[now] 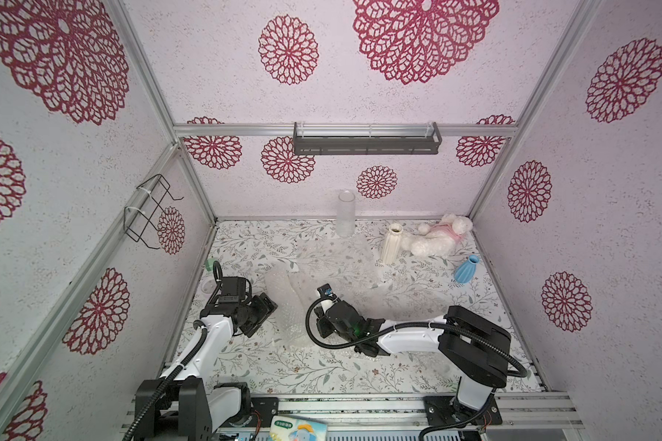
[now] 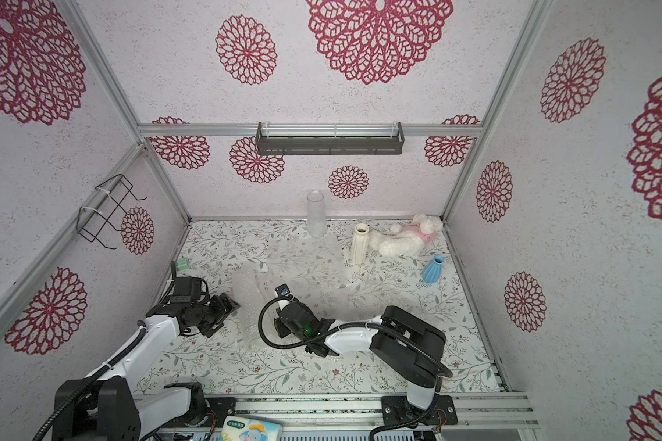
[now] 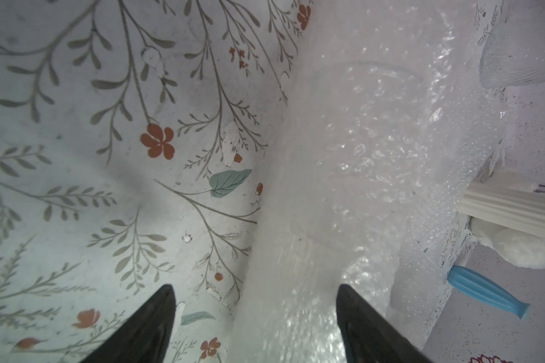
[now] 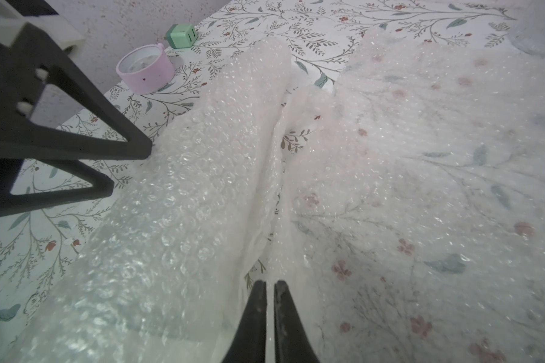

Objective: Unwrap the vase from the bubble wrap
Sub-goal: Unwrap the bubble wrap at the center of the board.

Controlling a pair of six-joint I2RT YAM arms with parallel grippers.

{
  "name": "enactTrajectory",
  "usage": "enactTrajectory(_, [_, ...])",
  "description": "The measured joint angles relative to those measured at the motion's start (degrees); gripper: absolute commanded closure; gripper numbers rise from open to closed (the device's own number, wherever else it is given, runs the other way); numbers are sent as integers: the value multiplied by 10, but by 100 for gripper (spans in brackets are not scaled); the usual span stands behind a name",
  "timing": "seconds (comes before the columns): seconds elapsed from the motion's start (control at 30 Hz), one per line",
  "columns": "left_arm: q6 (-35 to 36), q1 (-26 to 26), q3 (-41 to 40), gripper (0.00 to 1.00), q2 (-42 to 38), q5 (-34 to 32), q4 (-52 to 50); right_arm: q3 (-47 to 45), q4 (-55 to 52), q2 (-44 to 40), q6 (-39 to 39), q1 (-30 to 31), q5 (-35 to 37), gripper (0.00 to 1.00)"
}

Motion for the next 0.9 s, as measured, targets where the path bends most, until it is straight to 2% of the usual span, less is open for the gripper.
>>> enactTrajectory(0.17, [-4,-1,14,17,-12,-1,-12,0,3,-1,-1,0,0,89])
enactTrajectory(0.27, [-3,-17,51,17,-10,-18,-31,-6,10,-9,-4,0,0,89])
enactTrajectory(0.53, [8,-116,177,17,99,-82,-47,-25,31,-30,-5,0,-3,89])
enactTrajectory(0.67, [6,-143,203,18,152,-99,-51,-34,35,-33,-5,0,-4,88])
enactTrajectory(0.8, [-1,-159,223,20,167,-109,-52,-43,40,-34,-5,0,-8,89])
enactTrajectory(0.87, [-6,-165,233,23,167,-110,-51,-43,41,-34,-5,0,-9,88])
enactTrajectory(0.9, [-9,-167,239,27,167,-110,-48,-43,43,-35,-5,0,-9,89])
